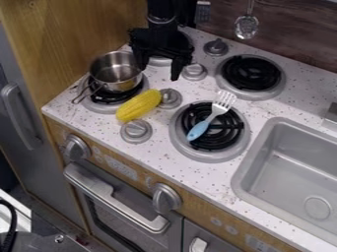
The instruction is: Move the yellow thing between the two left burners
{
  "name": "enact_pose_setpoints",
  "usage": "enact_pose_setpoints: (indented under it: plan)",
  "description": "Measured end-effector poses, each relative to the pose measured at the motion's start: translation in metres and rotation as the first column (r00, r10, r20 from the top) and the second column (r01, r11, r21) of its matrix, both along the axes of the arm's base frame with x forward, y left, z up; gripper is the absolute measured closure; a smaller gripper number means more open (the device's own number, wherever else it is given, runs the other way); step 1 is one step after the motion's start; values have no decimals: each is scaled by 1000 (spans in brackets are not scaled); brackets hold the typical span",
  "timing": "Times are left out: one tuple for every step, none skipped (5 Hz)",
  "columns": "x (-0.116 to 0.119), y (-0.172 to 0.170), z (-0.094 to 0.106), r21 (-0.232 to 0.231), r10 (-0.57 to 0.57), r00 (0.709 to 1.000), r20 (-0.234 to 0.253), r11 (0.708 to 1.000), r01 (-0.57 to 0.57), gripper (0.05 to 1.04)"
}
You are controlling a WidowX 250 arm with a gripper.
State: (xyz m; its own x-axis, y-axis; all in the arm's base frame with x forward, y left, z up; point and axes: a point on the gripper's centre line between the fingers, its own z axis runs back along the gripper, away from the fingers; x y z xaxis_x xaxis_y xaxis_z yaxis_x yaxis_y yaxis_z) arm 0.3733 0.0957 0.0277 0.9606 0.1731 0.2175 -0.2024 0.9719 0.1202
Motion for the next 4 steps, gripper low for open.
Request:
enact_pose_setpoints:
  plan:
    - [-6,-1,-15,-9,-1,999,-44,1000,1,83]
    - [-11,6,-37,-5,14,993,-116,1000,-14,83]
    - [-9,4,-44,-55,-9,991,-135,998,2,83]
    - [1,13,-58,-88,-17,990,-142,996,4,85]
